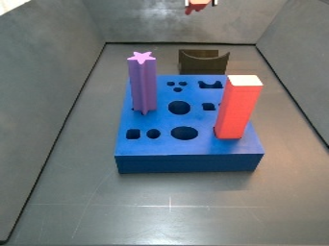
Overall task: Pick up the 3 prong object. Move up. Rotate the 3 prong object. Place the 3 prong object on the fixture. Regrasp the 3 prong object. Move to above the board. Insert the 3 prong object.
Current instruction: Place the 3 prong object on the fixture.
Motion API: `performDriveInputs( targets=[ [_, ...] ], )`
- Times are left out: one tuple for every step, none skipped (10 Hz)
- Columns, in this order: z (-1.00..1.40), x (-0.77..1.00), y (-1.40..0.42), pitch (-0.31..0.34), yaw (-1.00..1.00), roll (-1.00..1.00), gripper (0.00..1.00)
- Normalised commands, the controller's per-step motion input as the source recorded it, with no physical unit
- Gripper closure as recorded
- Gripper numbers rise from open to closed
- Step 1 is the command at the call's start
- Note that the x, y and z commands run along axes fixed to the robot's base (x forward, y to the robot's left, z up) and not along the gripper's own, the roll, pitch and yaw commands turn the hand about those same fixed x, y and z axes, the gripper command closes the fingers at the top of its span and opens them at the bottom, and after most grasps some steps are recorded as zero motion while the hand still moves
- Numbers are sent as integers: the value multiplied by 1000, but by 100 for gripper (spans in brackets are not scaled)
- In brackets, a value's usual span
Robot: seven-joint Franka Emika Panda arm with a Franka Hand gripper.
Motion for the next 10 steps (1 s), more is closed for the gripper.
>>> performDriveInputs(
  targets=[
    [-17,337,48,114,-155,-885,100],
    [-18,293,50,100,-151,-776,100],
    [-20,206,49,74,-140,-552,100],
    [-20,124,50,51,-127,-325,100],
    [-1000,126,134,170,-102,-1000,100],
    [-1000,122,134,140,-111,-1000,100],
    [-1000,135,139,149,-137,-930,100],
    [-1000,156,137,151,-152,-728,100],
    [-1000,167,140,128,-163,-566,100],
    [-1000,172,142,103,-172,-402,100]
  ],
)
